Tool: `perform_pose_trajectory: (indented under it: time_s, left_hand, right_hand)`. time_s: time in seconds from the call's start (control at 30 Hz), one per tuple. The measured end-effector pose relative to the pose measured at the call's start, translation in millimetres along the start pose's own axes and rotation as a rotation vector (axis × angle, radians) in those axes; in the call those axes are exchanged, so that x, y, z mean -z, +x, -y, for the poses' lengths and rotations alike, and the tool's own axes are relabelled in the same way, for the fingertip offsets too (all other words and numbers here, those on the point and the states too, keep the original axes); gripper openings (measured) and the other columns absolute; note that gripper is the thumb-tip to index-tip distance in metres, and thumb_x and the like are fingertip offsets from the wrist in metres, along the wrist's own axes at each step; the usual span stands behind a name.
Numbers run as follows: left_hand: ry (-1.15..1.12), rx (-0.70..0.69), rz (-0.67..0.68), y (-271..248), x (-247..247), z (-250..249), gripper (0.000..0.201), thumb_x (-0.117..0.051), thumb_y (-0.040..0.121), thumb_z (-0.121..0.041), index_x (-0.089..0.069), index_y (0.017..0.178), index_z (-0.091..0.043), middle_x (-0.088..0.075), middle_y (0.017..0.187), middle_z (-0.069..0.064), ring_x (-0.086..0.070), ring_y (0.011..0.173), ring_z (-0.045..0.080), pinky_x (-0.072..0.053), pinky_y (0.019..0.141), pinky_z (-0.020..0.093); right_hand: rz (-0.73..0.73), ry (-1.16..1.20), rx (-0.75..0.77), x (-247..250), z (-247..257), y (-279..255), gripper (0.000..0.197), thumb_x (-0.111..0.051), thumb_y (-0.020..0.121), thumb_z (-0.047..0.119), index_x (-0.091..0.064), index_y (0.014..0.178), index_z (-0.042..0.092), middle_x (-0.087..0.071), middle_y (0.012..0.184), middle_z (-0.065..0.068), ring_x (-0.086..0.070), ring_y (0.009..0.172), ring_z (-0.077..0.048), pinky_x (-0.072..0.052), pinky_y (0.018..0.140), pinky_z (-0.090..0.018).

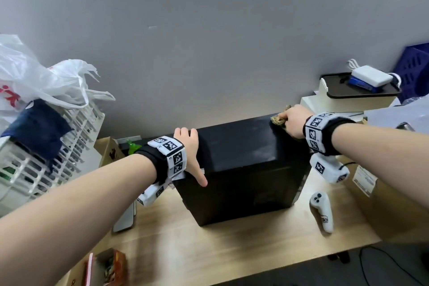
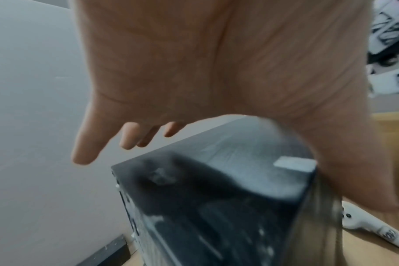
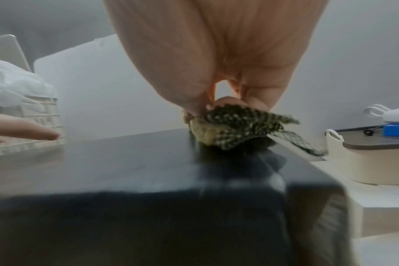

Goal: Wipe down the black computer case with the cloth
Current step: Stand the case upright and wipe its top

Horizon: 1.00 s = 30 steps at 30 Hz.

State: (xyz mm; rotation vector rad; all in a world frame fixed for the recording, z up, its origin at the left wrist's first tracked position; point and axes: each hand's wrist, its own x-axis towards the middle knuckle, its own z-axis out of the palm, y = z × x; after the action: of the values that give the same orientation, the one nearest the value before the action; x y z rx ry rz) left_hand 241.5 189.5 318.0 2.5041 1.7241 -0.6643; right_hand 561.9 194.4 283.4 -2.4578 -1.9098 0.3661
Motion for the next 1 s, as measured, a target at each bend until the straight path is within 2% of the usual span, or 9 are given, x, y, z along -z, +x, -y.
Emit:
perform_pose_trajectory:
  time_s: [0.13, 0.2, 0.33, 0.5, 0.63, 0.7, 0.83, 0.9, 1.0]
  left_hand:
    - [-0.025, 0.045, -0.113, -7.2, -16.0, -1.0, 0.132, -0.084, 0.030, -0.070, -0.029, 0.135, -0.013, -0.039, 0.128, 0.006, -0.036, 0.127, 0.027, -0.040, 0.104, 0.054]
    - [-0.040, 0.057, -0.170, -9.2, -20.3, 0.9, 0.134, -0.084, 0.029, -0.070, -0.027, 0.136, -0.013, -0.039, 0.130, 0.006, -0.036, 0.129, 0.027, -0.037, 0.108, 0.054]
    - [-0.003, 0.092, -0.244, -9.6, -15.3, 0.8, 0.127, -0.088, 0.032, -0.063, -0.031, 0.133, -0.013, -0.040, 0.129, 0.007, -0.039, 0.128, 0.029, -0.036, 0.108, 0.053]
    - [0.003, 0.195, -0.340, 6.6, -3.2, 6.9, 0.092, -0.090, 0.050, -0.054, -0.041, 0.116, -0.012, -0.053, 0.115, 0.008, -0.054, 0.110, 0.031, -0.045, 0.087, 0.043]
    - [-0.276, 0.317, -0.179, 23.8, 6.5, 11.8, 0.038, -0.079, 0.072, -0.038, -0.053, 0.086, -0.014, -0.069, 0.097, 0.009, -0.064, 0.080, 0.032, -0.050, 0.069, 0.033]
    - [-0.394, 0.278, -0.060, 28.0, 8.7, -0.4, 0.024, -0.069, 0.081, -0.032, -0.062, 0.089, -0.010, -0.071, 0.091, 0.010, -0.067, 0.078, 0.032, -0.056, 0.068, 0.033]
    - [-1.192, 0.379, 0.414, 22.3, 5.1, -48.1, 0.039, -0.054, 0.080, -0.015, -0.055, 0.111, 0.009, -0.070, 0.088, 0.019, -0.070, 0.069, 0.026, -0.058, 0.052, 0.029]
    - [-1.550, 0.421, 0.424, 18.3, 13.2, -61.9, 0.042, -0.048, 0.068, -0.006, -0.046, 0.109, 0.003, -0.060, 0.092, 0.015, -0.059, 0.071, 0.024, -0.061, 0.064, 0.039]
    - [-1.774, 0.458, 0.341, 20.3, 19.5, -62.7, 0.029, -0.044, 0.067, 0.000, -0.041, 0.096, -0.004, -0.058, 0.109, 0.024, -0.068, 0.082, 0.040, -0.055, 0.087, 0.057]
  right_hand:
    - [0.019, -0.034, 0.066, 6.9, 13.5, 17.7, 0.036, -0.048, 0.086, 0.017, -0.063, 0.113, 0.035, -0.039, 0.123, -0.004, -0.059, 0.105, -0.034, -0.044, 0.101, -0.038]
    - [0.042, -0.057, 0.098, 9.6, 16.8, 21.4, 0.038, -0.047, 0.087, 0.016, -0.060, 0.120, 0.029, -0.045, 0.134, -0.005, -0.056, 0.115, -0.033, -0.042, 0.102, -0.036]
    - [0.094, -0.078, 0.093, 18.2, 19.8, 16.3, 0.030, -0.049, 0.089, 0.022, -0.062, 0.115, 0.025, -0.066, 0.119, -0.005, -0.062, 0.105, -0.030, -0.047, 0.090, -0.031]
    - [0.137, -0.134, 0.036, 20.8, 15.7, 6.6, 0.030, -0.055, 0.077, 0.010, -0.069, 0.102, 0.021, -0.072, 0.104, -0.005, -0.068, 0.093, -0.030, -0.056, 0.087, -0.035]
    - [0.090, -0.044, -0.035, 18.1, 2.5, 1.7, 0.024, -0.049, 0.082, 0.012, -0.069, 0.095, 0.012, -0.071, 0.103, -0.012, -0.065, 0.096, -0.032, -0.053, 0.088, -0.034]
    - [0.062, 0.036, -0.061, 14.9, -6.9, 1.1, 0.028, -0.045, 0.087, 0.013, -0.067, 0.104, 0.012, -0.068, 0.111, -0.013, -0.062, 0.104, -0.033, -0.049, 0.091, -0.032]
    - [0.038, 0.083, -0.067, 11.9, -9.2, -0.7, 0.031, -0.040, 0.090, 0.020, -0.061, 0.113, 0.016, -0.064, 0.121, -0.013, -0.058, 0.111, -0.034, -0.044, 0.095, -0.033]
    - [0.034, 0.074, -0.071, 12.8, -7.3, -1.7, 0.032, -0.040, 0.087, 0.024, -0.061, 0.110, 0.017, -0.064, 0.120, -0.014, -0.059, 0.109, -0.035, -0.046, 0.097, -0.036]
    - [0.028, 0.056, -0.075, 13.7, -3.8, -6.8, 0.031, -0.040, 0.083, 0.026, -0.061, 0.103, 0.016, -0.065, 0.115, -0.015, -0.060, 0.104, -0.036, -0.048, 0.093, -0.038]
